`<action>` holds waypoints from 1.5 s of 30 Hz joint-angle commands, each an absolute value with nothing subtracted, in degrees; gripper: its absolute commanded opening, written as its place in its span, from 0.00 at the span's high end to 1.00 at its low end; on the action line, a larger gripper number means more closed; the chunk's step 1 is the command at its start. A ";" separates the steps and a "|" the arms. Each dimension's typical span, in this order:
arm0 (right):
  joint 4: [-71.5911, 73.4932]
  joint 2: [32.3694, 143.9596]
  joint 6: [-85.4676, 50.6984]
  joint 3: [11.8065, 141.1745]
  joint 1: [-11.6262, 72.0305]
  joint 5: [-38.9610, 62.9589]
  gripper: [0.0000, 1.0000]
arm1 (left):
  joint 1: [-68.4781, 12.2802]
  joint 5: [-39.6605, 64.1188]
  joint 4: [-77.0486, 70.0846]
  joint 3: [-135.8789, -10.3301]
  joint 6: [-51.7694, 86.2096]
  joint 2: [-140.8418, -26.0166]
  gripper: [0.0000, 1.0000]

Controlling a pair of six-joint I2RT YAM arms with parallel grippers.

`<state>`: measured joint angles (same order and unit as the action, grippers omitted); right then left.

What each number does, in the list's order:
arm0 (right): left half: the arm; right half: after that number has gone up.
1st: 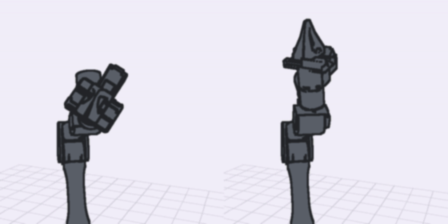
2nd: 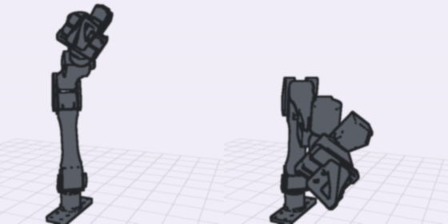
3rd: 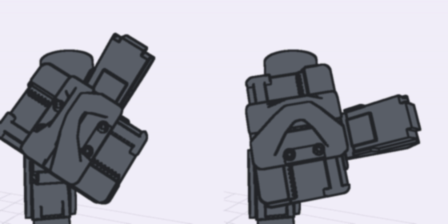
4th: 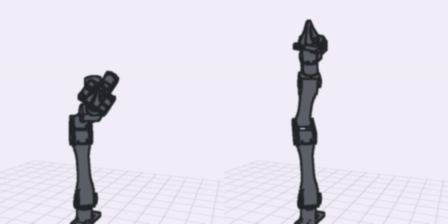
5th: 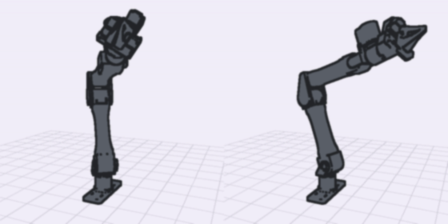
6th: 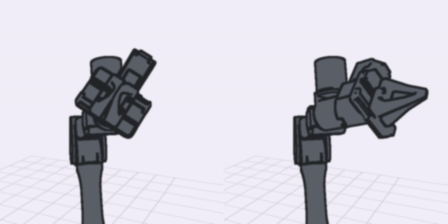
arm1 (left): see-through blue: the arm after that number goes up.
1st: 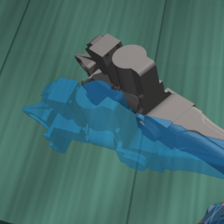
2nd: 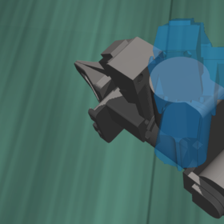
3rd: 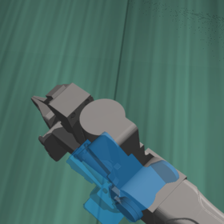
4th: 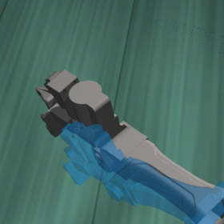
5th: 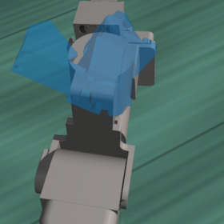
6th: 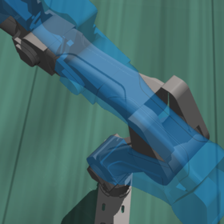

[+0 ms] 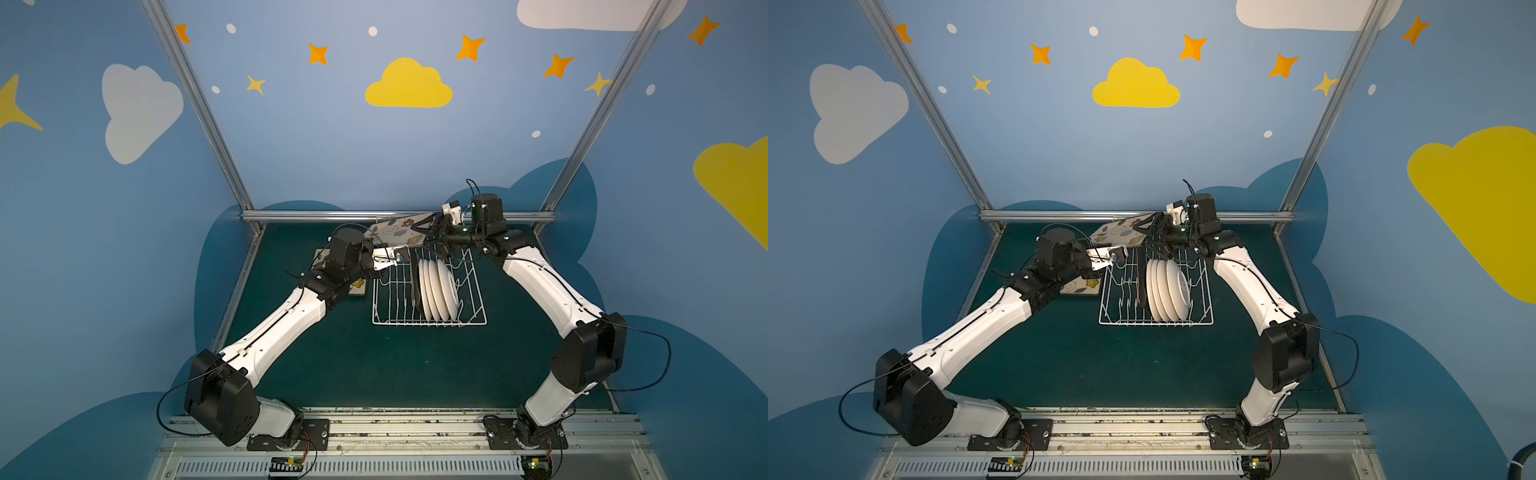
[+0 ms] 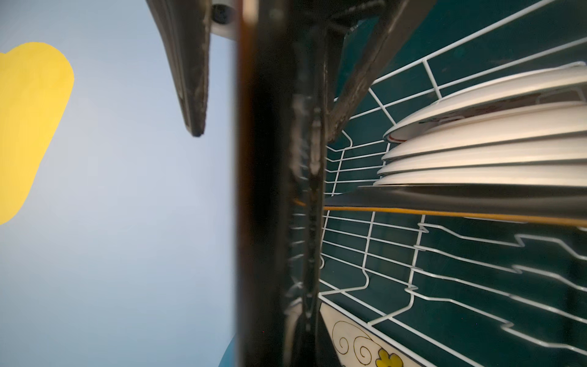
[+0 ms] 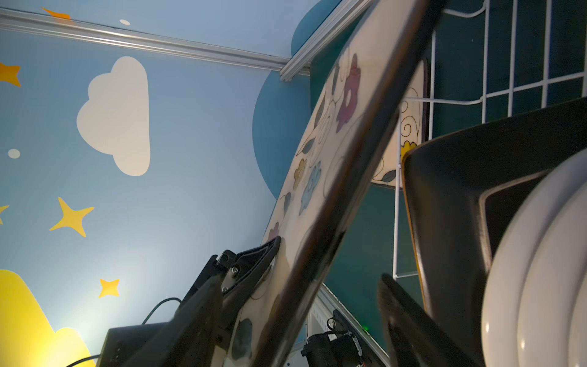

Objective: Unload the plates from the dish rack
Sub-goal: Pick up a plate from the dish rack.

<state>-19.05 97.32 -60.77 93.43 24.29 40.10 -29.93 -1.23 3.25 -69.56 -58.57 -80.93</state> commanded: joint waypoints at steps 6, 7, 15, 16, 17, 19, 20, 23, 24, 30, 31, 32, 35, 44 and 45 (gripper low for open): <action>-17.09 98.92 -63.32 93.98 24.89 41.45 0.48 | -30.45 -3.84 -14.72 -71.19 -62.01 -79.72 0.97; -16.92 99.05 -63.54 93.89 25.01 41.71 0.50 | -30.50 -4.02 -14.86 -71.04 -62.23 -79.86 0.97; -15.43 99.56 -64.64 93.19 25.14 42.58 0.67 | -30.85 -5.04 -18.53 -69.28 -62.76 -80.60 0.93; -15.37 99.54 -64.60 93.21 25.09 42.68 0.70 | -30.93 -5.48 -18.96 -69.18 -62.90 -80.76 0.92; -15.30 99.66 -64.69 93.12 25.13 42.70 0.72 | -30.96 -5.69 -18.90 -69.17 -63.10 -80.86 0.90; -14.88 99.67 -64.84 92.92 25.09 42.62 0.76 | -31.02 -5.93 -18.90 -69.09 -63.35 -80.94 0.87; -14.56 99.67 -64.95 92.82 25.03 42.77 0.78 | -31.03 -5.98 -18.78 -69.01 -63.29 -80.96 0.85; -13.54 99.42 -65.10 92.39 24.89 42.77 0.91 | -31.11 -5.98 -18.90 -68.82 -63.22 -80.95 0.74; -12.70 99.32 -65.33 91.98 24.82 42.85 0.98 | -31.12 -6.00 -18.85 -68.77 -63.16 -81.04 0.71; -8.47 99.16 -67.15 90.42 23.53 44.34 1.00 | -31.17 -6.65 -19.23 -68.30 -62.49 -81.36 0.31; -8.26 98.89 -67.15 90.15 23.26 44.11 1.00 | -31.19 -6.76 -19.34 -68.22 -62.18 -81.46 0.23; -8.05 98.72 -67.15 90.03 23.05 43.88 1.00 | -31.20 -6.85 -19.19 -68.13 -62.10 -81.35 0.17; -6.06 98.04 -66.93 90.00 22.14 43.90 1.00 | -31.28 -7.11 -18.76 -67.56 -61.39 -80.78 0.02; 0.70 97.14 -67.55 90.31 20.32 44.91 1.00 | -31.26 -8.30 -18.20 -64.86 -59.21 -78.71 0.01; 1.39 97.12 -67.80 90.18 20.21 45.00 1.00 | -31.29 -8.51 -17.92 -64.58 -59.03 -78.37 0.01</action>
<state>-11.53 99.61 -68.53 88.88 21.04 42.39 -31.29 -7.53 -13.93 -64.93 -61.08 -81.30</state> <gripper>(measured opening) 0.149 0.993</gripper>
